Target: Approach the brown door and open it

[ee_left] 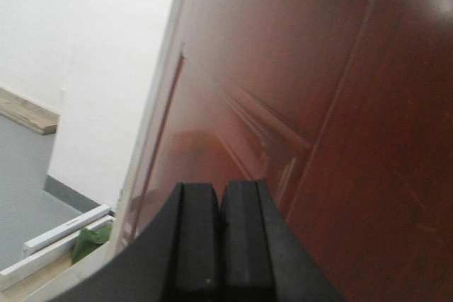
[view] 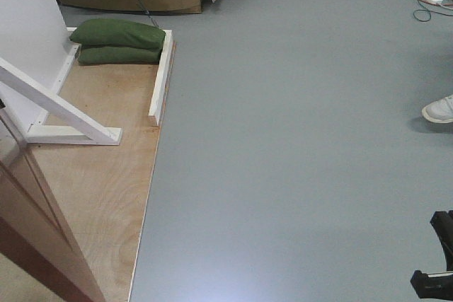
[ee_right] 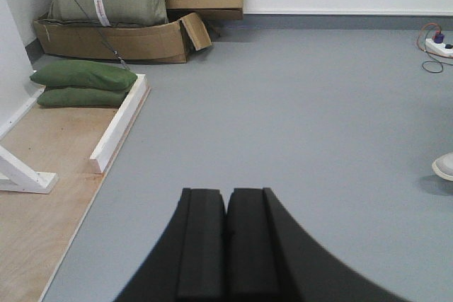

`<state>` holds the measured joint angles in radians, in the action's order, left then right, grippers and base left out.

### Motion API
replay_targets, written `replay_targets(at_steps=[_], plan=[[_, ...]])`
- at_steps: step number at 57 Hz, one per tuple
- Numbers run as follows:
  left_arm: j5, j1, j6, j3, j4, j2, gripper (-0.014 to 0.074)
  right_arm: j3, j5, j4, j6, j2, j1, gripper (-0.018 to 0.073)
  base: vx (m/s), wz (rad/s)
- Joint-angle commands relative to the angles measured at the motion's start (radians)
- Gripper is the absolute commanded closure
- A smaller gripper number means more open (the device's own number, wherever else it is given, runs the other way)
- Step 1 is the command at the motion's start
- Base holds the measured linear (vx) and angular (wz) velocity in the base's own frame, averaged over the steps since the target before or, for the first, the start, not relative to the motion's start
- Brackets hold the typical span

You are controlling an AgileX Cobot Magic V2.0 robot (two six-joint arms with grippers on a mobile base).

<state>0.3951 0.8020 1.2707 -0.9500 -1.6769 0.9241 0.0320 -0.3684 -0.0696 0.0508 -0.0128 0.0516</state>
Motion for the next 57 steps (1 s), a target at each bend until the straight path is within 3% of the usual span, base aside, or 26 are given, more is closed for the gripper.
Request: replay_targets(at_steps=[1,28,57], plan=[[0.016,-0.066,0.02,-0.029,-0.043,-0.017,0.053,0.004,0.078,0.003,0.006,-0.006,0.002,0.0559,0.0,0.0],[-0.036,-0.337,0.027,-0.029,-0.042,-0.015,0.053,0.004,0.078,0.003,0.006,-0.006,0.002,0.0559,0.0,0.0],[-0.047,-0.553,0.083,-0.029,-0.044,0.028,0.053,0.004,0.078,0.003,0.006,-0.006,0.002,0.0559,0.0,0.0]])
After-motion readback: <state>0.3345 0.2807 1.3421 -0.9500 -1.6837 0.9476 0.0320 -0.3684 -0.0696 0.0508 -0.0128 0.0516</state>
